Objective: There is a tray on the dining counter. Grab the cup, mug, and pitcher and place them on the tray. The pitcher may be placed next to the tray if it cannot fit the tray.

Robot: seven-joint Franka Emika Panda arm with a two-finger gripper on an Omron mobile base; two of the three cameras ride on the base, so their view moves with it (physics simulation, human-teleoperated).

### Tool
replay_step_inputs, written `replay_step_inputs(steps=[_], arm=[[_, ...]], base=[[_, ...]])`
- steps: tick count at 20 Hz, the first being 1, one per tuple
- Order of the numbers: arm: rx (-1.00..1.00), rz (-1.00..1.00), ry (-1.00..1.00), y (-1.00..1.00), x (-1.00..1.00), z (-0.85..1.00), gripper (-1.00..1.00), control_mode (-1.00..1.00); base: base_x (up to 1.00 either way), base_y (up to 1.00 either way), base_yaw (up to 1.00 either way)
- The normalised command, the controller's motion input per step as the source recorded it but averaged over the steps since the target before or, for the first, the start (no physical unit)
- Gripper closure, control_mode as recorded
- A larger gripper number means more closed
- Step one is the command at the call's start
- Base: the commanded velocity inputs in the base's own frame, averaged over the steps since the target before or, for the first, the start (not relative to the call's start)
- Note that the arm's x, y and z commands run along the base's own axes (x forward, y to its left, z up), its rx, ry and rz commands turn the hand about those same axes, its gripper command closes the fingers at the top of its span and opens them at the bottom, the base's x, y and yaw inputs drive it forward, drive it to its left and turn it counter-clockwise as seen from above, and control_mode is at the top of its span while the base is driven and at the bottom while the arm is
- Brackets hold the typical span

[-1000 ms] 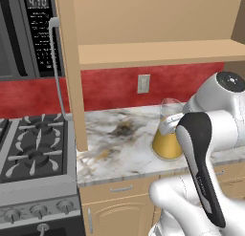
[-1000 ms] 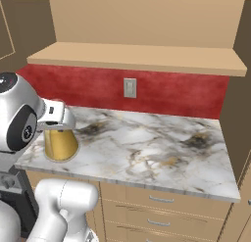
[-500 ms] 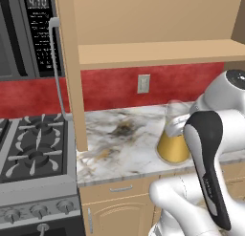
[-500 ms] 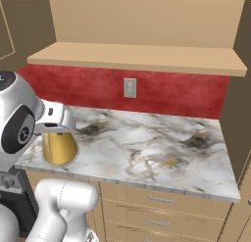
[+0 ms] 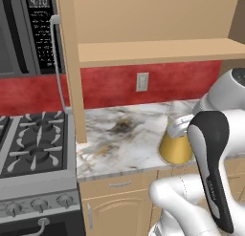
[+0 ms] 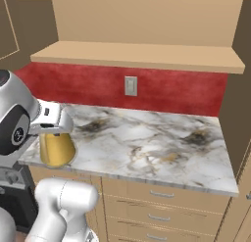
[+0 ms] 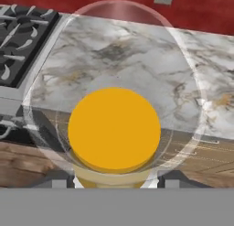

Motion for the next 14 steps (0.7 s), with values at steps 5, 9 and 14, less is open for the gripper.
replay_step_inputs(steps=[5, 9, 14], arm=[[0.00, 0.00, 0.00, 0.00, 0.00, 0.00, 1.00, 1.00], [0.00, 0.00, 0.00, 0.00, 0.00, 0.00, 1.00, 1.00], [0.00, 0.00, 0.00, 0.00, 0.00, 0.00, 1.00, 1.00]], base=[[-0.94, -0.16, 0.00], [-0.95, -0.24, 0.08], [-1.00, -0.21, 0.22]])
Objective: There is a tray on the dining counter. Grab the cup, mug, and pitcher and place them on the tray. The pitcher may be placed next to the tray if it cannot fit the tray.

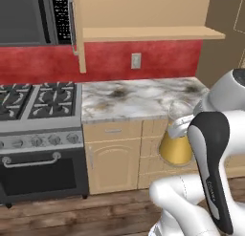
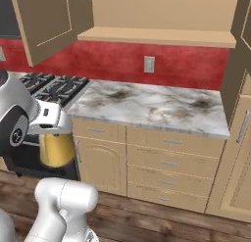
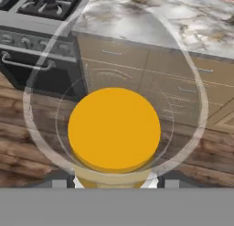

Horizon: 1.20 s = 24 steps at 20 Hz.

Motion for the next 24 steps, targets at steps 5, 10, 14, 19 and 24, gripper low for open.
replay_step_inputs(steps=[5, 10, 14, 19, 24], arm=[[0.00, 0.00, 0.00, 0.00, 0.00, 0.00, 1.00, 1.00], [0.00, 0.00, 0.00, 0.00, 0.00, 0.00, 1.00, 1.00], [0.00, 0.00, 0.00, 0.00, 0.00, 0.00, 1.00, 1.00], [0.00, 0.00, 0.00, 0.00, 0.00, 0.00, 1.00, 1.00], [0.00, 0.00, 0.00, 0.00, 0.00, 0.00, 1.00, 1.00]], base=[[-1.00, -0.10, 0.31], [-0.85, 0.00, 0.44], [-0.67, 0.08, 0.60], [-0.61, 0.36, 0.67], [-0.48, 0.70, 0.69]])
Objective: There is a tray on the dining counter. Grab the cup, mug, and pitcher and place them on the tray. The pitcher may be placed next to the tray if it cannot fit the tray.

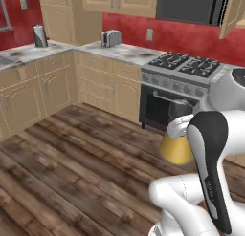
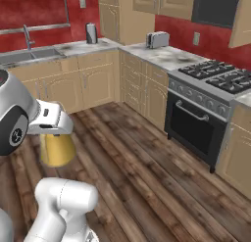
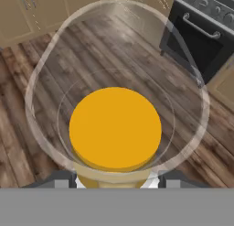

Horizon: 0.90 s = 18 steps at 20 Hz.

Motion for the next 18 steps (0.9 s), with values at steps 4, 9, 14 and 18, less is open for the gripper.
replay_step_inputs(steps=[4, 9, 14, 18], arm=[[0.00, 0.00, 0.00, 0.00, 0.00, 0.00, 1.00, 1.00], [0.00, 0.00, 0.00, 0.00, 0.00, 0.00, 1.00, 1.00], [0.00, 0.00, 0.00, 0.00, 0.00, 0.00, 1.00, 1.00], [0.00, 0.00, 0.00, 0.00, 0.00, 0.00, 1.00, 1.00]], base=[[-0.41, 0.92, 0.65], [-0.17, 1.00, 0.55], [0.04, 1.00, 0.34], [0.29, 1.00, 0.19]])
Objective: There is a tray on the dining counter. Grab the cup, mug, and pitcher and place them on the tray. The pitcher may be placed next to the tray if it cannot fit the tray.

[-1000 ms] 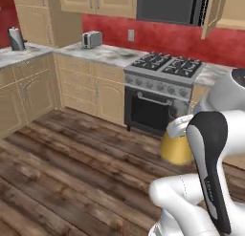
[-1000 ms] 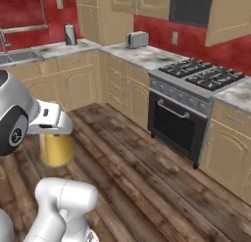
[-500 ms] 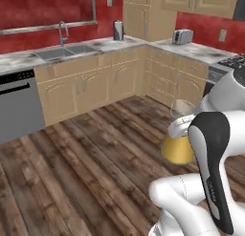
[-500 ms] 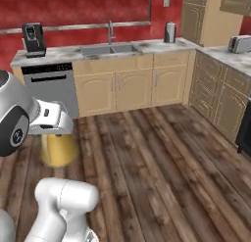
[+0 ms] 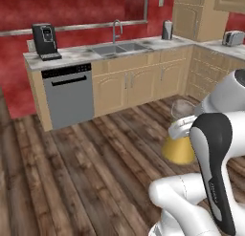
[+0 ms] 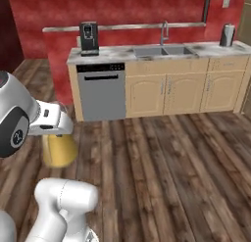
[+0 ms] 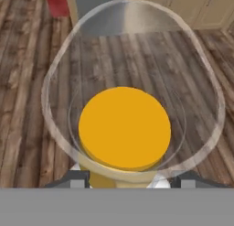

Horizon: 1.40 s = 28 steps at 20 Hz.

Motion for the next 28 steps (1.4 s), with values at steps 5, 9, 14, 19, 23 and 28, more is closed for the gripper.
replay_step_inputs(steps=[5, 9, 14, 19, 23, 28], arm=[[0.00, 0.00, 0.00, 0.00, 0.00, 0.00, 1.00, 1.00], [0.00, 0.00, 0.00, 0.00, 0.00, 0.00, 1.00, 1.00], [0.00, 0.00, 0.00, 0.00, 0.00, 0.00, 1.00, 1.00], [0.00, 0.00, 0.00, 0.00, 0.00, 0.00, 1.00, 1.00], [0.00, 0.00, 0.00, 0.00, 0.00, 0.00, 1.00, 1.00], [0.00, 0.00, 0.00, 0.00, 0.00, 0.00, 1.00, 1.00]], base=[[0.36, 1.00, 0.12], [0.41, 1.00, 0.08], [0.40, 1.00, 0.05], [0.44, 1.00, 0.05], [0.56, 1.00, 0.05], [0.78, 1.00, 0.07]])
